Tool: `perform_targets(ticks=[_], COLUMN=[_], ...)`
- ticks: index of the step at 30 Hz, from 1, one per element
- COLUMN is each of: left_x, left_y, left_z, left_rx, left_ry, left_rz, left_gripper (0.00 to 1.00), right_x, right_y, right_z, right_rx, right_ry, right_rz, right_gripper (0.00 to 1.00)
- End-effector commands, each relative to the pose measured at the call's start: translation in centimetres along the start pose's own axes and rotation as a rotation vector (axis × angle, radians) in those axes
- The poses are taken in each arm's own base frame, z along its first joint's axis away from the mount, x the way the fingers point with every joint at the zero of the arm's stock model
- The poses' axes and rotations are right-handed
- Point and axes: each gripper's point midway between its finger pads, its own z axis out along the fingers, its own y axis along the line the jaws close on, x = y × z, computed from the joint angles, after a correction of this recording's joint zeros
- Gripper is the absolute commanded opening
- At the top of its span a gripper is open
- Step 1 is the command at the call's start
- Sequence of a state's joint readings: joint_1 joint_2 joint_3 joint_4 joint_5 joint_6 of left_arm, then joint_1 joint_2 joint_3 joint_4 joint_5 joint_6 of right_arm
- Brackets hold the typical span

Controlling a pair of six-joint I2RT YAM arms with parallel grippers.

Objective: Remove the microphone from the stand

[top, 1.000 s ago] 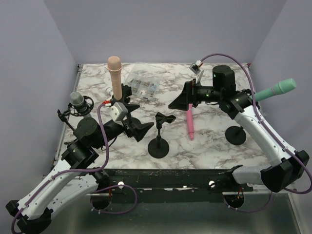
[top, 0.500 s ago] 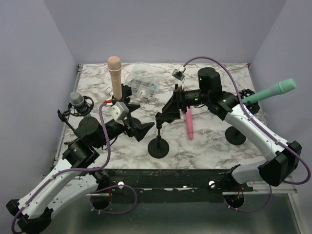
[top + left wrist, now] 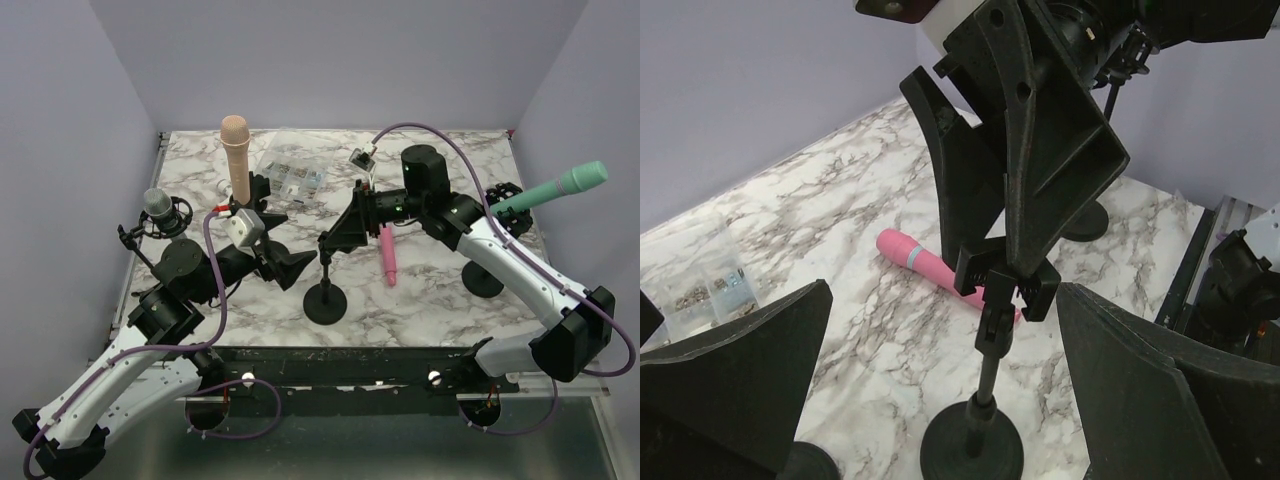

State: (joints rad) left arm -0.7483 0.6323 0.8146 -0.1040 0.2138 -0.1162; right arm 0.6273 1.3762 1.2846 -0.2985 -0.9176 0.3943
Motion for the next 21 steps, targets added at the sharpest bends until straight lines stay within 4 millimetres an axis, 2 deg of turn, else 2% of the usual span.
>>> perform_targets(ticks=[1,4,15,18,21], left_x=[-0.3,-0.3,0.0,0.1,0.2], left_y=[-0.1,-0.1,0.0,-0.1,0.1], left_z=[0.1,0.1,0.3,0.4,0.5], left_rx=[0.004,0.006,0.005,0.006,0.002], left_ry=[-0.009,-0.008,0.001,0.004,0.011], left_rz=[0.011,0.012,0.010,0.008,0.009], left_gripper=[0.99,0.99,0.99,0.99,0.99], right_x=[1.8,3.4,9.4,10.1,10.1], right_y=[-1.8,-2.8,-7.2,-7.9,-8.1], right_z=[0.8,1.0,1.1,1.5,1.7], right_rx=[0.031,0.054,0.188,0.196,0.203], right_ry=[0.030,0.058,0.133,0.135,0.137], right_rz=[0.024,0.053,0.158,0.180,0.174], right_gripper=[0.58,0.52,0.48,0.50,0.55])
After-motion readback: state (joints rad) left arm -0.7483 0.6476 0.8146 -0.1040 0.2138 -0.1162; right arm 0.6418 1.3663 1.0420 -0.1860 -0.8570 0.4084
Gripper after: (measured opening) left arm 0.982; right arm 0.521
